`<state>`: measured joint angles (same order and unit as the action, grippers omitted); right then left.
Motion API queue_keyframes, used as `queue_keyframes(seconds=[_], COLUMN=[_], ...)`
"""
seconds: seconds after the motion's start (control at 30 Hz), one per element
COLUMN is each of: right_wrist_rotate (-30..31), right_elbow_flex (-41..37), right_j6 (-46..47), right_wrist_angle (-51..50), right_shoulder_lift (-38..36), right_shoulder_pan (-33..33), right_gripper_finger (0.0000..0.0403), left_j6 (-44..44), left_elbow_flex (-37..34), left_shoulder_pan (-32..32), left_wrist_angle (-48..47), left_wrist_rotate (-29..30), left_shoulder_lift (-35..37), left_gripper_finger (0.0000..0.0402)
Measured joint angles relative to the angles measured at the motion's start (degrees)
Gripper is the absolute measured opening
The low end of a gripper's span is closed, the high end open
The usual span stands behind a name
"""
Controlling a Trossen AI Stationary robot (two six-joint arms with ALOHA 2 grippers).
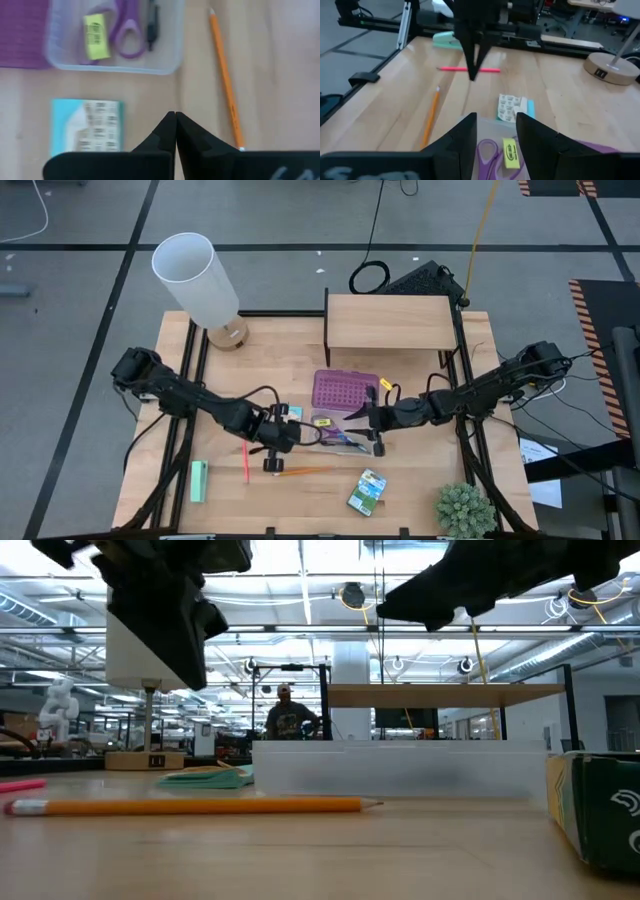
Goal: Pack school essentials
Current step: Put the orange pencil into the purple supply box
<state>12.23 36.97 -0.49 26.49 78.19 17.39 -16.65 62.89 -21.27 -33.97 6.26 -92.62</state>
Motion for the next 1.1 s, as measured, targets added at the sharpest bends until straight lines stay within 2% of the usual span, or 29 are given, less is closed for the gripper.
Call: queue_keyframes(seconds=[0.1,0.23,0.37,0.5,0.63,0.87,1.03,1.1], right_wrist_rotate=[0.00,0.00,0.00,0.00,0.00,-0.02,-0.30,-0.31], right_elbow_flex=[0.00,0.00,0.00,0.00,0.00,0.00,0.00,-0.02], right_j6=[0.00,0.20,0.22,0.22,0.20,-0.43,0.79,2.40], right_wrist_angle=[-1.01,-2.32,-3.02,-2.82,-2.96,-2.57,-2.43,-2.87], right_shoulder_lift=[0.00,0.00,0.00,0.02,0.02,0.02,0.02,0.02], right_shoulder_pan=[0.00,0.00,0.00,0.00,0.00,0.00,0.08,0.43], right_gripper_finger=[0.0130,0.0130,0.0130,0.0130,0.0130,0.0130,0.0130,0.0130], left_j6=[-4.03,-9.89,-11.43,-16.05,-21.59,-25.55,-23.49,-22.39], left_elbow_flex=[0.00,0.02,0.10,0.09,0.09,0.03,0.10,0.11], left_shoulder_pan=[-1.40,-5.60,-10.85,-14.40,-16.77,-19.40,-21.72,-22.93], left_wrist_angle=[1.46,5.19,13.43,18.33,18.13,18.69,24.26,25.15], left_wrist_rotate=[-2.79,-3.21,-1.64,0.09,1.29,7.93,9.47,11.79], left_shoulder_lift=[0.00,-1.47,-4.84,-8.39,-10.97,-13.92,-17.54,-19.36], left_gripper_finger=[0.0032,0.0086,0.0144,0.0180,0.0194,0.0196,0.0196,0.0196])
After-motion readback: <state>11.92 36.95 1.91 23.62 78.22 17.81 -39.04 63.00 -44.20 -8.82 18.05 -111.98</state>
